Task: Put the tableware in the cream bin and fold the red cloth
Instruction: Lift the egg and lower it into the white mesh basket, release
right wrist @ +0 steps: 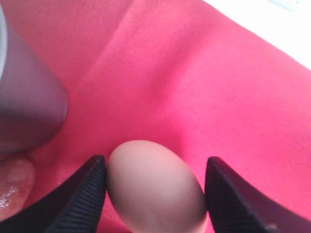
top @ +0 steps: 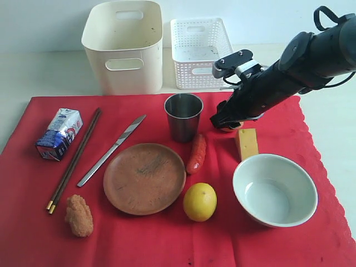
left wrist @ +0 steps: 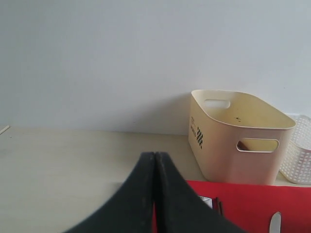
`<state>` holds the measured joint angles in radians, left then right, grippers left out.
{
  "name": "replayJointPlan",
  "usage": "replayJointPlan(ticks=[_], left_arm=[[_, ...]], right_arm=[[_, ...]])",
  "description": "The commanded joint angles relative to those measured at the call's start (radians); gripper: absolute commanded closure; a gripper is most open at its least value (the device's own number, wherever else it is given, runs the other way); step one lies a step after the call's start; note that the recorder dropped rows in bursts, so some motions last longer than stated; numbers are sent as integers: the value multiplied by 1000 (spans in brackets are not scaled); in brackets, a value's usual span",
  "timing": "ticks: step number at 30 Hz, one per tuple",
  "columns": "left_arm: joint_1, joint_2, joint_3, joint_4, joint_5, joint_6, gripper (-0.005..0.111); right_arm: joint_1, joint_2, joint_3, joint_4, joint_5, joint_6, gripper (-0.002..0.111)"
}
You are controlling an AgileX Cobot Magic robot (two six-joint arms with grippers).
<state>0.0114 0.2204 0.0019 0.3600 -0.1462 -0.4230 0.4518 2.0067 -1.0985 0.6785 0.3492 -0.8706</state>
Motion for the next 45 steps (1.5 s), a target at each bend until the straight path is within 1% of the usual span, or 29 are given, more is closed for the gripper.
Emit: replayJointPlan(ticks=[1, 5, 9, 18, 26, 29, 33, 39, 45], left_arm=[[2, -6, -2, -1, 1, -3, 106], [2, -6, -2, -1, 1, -3, 106], [2, -6, -2, -1, 1, -3, 106], [2, -6, -2, -1, 1, -3, 106], [2, -6, -2, -1, 1, -3, 106], [2, -6, -2, -1, 1, -3, 106], [2, -6, -2, -1, 1, -3, 106], [2, -6, -2, -1, 1, -3, 106], [2, -6, -2, -1, 1, -3, 106]], right_arm=[[3, 4, -6, -8, -11, -12, 73], [3, 4, -6, -8, -11, -12, 95], [3, 4, -6, -8, -11, -24, 108], [3, -23, -6, -8, -8, -24, 108], [3, -140, -6, -8, -5, -24, 108], [3, -184, -6, -4, -54, -24, 108], [3, -216, -17, -1, -181, -20, 108], [3, -156, -152, -1, -223, -20, 108], [3, 5, -284, 55, -363, -16, 108]])
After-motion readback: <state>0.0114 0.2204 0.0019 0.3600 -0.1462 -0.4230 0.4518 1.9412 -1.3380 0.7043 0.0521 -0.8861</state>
